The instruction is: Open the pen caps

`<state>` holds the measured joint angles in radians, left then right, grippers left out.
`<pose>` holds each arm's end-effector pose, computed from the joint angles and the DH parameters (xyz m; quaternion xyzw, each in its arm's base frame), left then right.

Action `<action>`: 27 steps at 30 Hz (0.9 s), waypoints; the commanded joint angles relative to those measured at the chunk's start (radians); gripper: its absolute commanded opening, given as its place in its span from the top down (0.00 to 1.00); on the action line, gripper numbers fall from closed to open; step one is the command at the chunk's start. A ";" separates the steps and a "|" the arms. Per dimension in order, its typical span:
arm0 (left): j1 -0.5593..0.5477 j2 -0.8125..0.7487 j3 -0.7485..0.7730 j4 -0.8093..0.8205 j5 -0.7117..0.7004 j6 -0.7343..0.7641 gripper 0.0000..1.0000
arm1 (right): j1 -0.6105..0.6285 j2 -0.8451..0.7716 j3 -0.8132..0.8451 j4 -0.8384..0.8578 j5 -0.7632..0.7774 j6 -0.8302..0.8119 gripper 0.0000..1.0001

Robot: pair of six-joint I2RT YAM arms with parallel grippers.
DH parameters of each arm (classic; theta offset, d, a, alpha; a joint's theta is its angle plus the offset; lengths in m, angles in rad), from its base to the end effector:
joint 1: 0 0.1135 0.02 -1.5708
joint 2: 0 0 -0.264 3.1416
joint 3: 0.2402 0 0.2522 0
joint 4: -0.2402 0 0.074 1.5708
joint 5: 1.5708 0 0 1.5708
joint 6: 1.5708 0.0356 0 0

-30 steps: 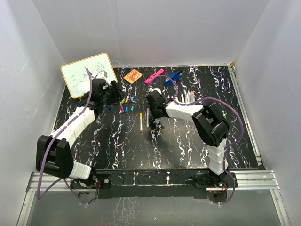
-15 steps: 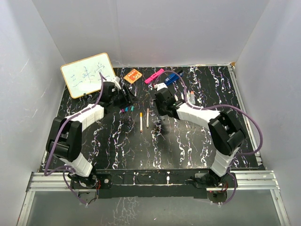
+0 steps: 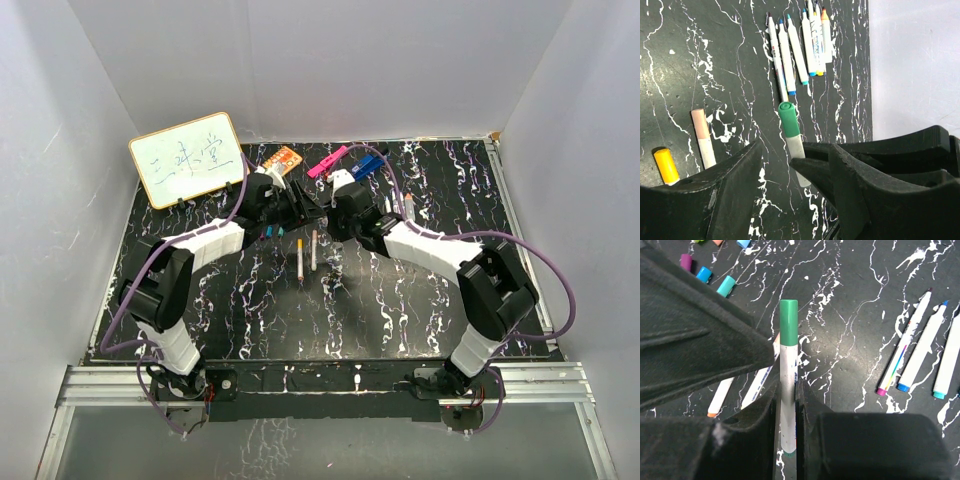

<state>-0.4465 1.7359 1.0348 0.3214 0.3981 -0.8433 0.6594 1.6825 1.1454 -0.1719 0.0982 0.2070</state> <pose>0.3444 -0.1802 0.2222 -0.0512 0.8174 -0.4614 0.3410 0.2975 0.2262 0.2308 -0.1835 0.8890 0.1346 0.3974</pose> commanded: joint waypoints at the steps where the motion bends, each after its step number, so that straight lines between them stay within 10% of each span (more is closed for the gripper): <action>1: -0.002 -0.006 0.047 0.049 0.014 -0.028 0.46 | 0.005 -0.074 -0.016 0.097 -0.044 -0.011 1.00; 17: -0.014 0.019 0.057 0.069 0.016 -0.043 0.50 | 0.019 -0.113 -0.044 0.133 -0.124 -0.029 1.00; 27: -0.015 0.021 0.054 0.080 0.025 -0.050 0.78 | 0.022 -0.114 -0.044 0.140 -0.123 -0.034 1.00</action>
<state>-0.4557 1.7477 1.0538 0.3683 0.4019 -0.8917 0.6750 1.6066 1.0973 -0.0994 -0.0223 0.1844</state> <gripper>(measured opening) 0.268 0.122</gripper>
